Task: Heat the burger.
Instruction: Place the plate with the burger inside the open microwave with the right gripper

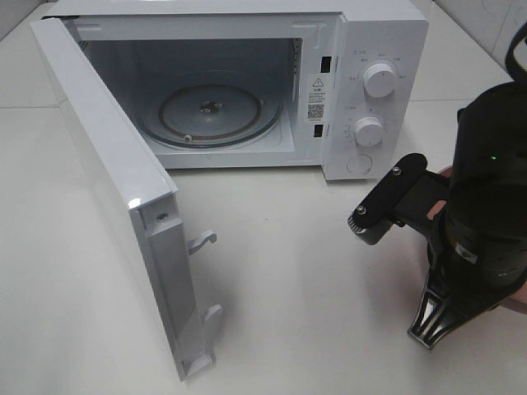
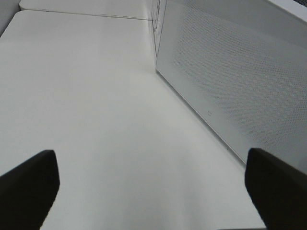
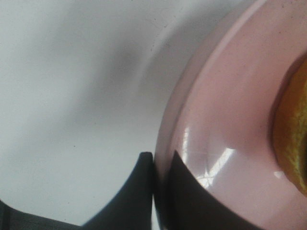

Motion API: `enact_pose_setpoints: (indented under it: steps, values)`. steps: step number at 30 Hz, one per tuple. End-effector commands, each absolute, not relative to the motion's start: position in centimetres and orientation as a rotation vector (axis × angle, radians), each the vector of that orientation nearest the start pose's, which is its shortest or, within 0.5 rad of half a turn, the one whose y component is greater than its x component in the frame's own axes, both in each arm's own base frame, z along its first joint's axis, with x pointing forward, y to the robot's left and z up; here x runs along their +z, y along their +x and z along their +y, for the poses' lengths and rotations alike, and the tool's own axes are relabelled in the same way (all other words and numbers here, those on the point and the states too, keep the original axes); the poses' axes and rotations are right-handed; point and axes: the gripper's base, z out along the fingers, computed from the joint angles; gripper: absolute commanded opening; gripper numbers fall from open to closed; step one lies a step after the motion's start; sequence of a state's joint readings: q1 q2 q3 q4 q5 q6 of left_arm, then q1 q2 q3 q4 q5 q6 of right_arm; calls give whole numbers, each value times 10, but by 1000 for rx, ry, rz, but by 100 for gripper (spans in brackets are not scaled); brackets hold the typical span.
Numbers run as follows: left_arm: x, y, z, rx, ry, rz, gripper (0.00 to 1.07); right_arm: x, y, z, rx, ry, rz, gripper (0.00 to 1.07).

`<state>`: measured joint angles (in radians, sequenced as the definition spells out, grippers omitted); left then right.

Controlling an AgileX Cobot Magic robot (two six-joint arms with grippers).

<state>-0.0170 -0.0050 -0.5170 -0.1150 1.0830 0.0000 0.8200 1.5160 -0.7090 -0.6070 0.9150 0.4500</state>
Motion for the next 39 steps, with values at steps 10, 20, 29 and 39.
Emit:
enact_pose_setpoints:
  steps: [10, 20, 29, 39]
  values:
    - [281, -11, -9, -152, 27, 2011, 98, 182, 186, 139, -689, -1270, 2526, 0]
    - [281, -11, -9, -152, 27, 2011, 98, 181, 188, 147, -627, -1516, 2376, 0]
    - [281, -11, -9, -152, 27, 2011, 98, 181, 190, 152, -569, -1571, 2305, 0]
    - [281, -11, -9, -152, 27, 2011, 98, 181, 190, 155, -571, -1693, 2221, 0]
